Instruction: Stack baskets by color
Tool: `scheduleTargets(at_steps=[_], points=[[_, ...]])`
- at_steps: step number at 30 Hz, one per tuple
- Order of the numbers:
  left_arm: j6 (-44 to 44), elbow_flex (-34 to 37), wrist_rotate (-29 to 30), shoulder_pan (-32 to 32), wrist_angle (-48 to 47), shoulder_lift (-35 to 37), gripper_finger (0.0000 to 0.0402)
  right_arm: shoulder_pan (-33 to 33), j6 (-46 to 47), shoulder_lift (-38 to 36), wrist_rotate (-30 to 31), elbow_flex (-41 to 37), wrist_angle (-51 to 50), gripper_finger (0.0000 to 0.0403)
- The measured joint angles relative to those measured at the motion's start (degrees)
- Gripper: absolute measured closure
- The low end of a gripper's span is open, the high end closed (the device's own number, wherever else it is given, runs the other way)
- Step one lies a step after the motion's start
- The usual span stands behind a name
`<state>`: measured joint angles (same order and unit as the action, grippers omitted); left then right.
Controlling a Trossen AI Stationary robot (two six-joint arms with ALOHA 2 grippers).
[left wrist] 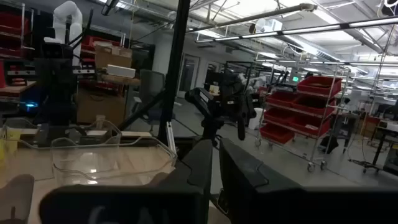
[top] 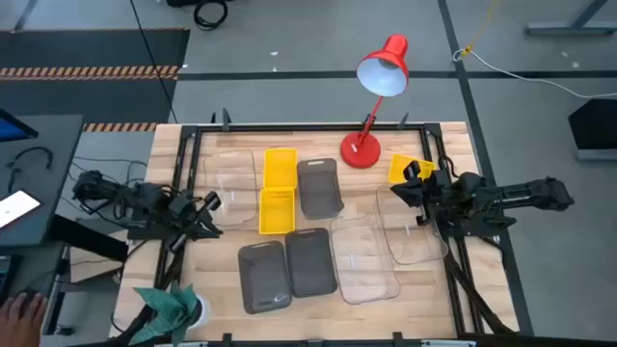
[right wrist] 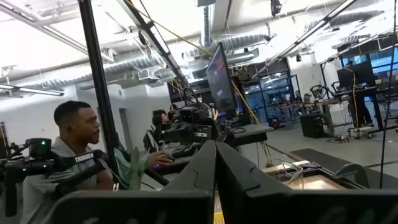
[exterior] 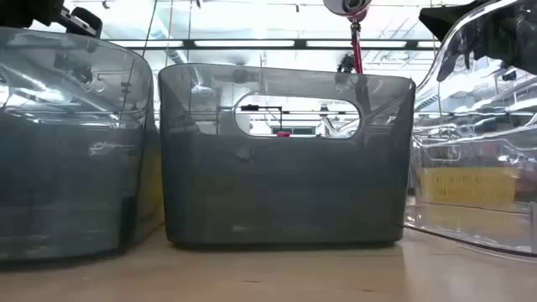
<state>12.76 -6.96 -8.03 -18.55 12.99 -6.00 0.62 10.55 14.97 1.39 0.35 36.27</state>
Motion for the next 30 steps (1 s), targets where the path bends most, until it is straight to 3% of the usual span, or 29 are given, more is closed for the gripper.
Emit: scheduleTargets(at_steps=[30], points=[[0.0, 0.0, 0.0, 0.0, 0.0, 0.0, 0.0375, 0.0, 0.0, 0.0, 0.0, 0.0, 0.0, 0.0389]])
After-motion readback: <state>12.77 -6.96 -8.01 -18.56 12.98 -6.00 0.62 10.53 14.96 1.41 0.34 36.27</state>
